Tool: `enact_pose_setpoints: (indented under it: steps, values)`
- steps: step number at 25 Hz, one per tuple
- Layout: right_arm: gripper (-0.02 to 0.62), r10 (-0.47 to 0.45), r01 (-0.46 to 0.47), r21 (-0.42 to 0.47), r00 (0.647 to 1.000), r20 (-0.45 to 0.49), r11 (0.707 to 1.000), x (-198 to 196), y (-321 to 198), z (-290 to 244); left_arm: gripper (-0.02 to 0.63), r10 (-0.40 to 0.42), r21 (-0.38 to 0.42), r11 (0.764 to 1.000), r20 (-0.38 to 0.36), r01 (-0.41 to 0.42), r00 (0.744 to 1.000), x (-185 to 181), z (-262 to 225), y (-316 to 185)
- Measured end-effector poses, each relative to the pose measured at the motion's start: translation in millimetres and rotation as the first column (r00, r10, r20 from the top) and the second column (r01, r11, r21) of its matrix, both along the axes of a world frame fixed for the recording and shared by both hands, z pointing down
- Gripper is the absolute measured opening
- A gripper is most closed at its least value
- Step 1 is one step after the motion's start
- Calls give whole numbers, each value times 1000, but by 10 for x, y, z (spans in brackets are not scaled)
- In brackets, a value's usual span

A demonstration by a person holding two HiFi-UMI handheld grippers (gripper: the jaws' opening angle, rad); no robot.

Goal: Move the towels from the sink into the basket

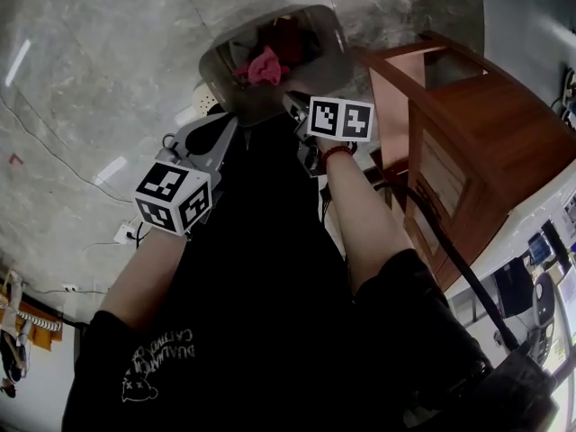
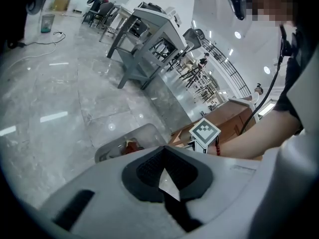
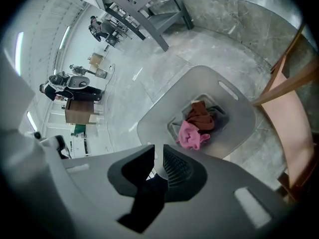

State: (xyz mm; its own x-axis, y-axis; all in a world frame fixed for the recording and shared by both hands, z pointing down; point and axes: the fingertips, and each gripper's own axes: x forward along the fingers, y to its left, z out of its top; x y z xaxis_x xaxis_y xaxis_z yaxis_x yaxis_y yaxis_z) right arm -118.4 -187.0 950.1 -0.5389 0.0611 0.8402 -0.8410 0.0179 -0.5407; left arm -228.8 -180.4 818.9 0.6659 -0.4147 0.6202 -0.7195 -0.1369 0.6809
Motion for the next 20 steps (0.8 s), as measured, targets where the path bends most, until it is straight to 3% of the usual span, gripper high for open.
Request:
enact_pose_setpoints:
  steps: [5, 10, 14, 17, 20]
  values:
    - [44, -12, 12, 13, 1000, 2, 1000, 93, -19, -190, 5, -40, 3, 999, 67, 40, 997, 1, 12, 116]
    - [9, -93, 95, 62, 995, -36, 994, 243, -140, -532, 5, -204, 5, 979, 91, 205, 975, -89, -191, 130]
    - [5, -175, 180, 111, 983, -54, 977, 306, -310, -945, 5, -267, 69, 963, 142, 259, 953, -150, -521, 76]
    - [5, -216, 217, 154, 976, -25, 964, 272, -353, -1363, 6, -328, 107, 943, 160, 314, 931, -195, -840, 47]
    - [5, -231, 225, 192, 973, 10, 955, 233, -307, -1776, 6, -420, 151, 904, 134, 400, 898, -188, -1192, 22]
